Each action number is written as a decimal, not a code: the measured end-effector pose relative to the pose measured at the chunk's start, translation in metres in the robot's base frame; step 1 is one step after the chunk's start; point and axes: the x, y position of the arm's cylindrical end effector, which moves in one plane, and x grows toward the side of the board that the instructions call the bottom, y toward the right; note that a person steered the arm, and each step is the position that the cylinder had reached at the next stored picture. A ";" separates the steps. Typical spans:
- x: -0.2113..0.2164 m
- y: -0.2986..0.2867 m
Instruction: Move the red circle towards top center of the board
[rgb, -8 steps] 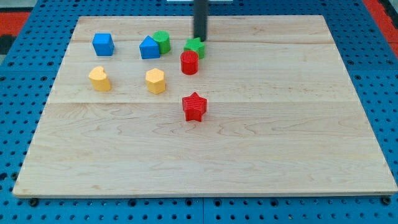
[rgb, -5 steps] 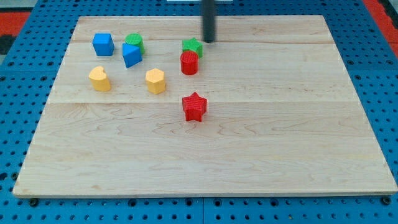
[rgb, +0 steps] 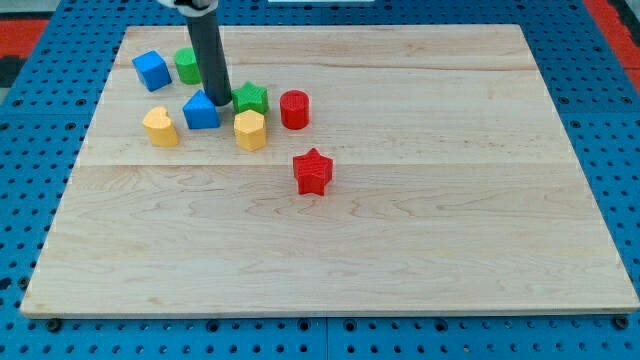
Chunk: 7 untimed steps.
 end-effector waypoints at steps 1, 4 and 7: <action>0.028 -0.034; 0.019 0.087; -0.067 0.128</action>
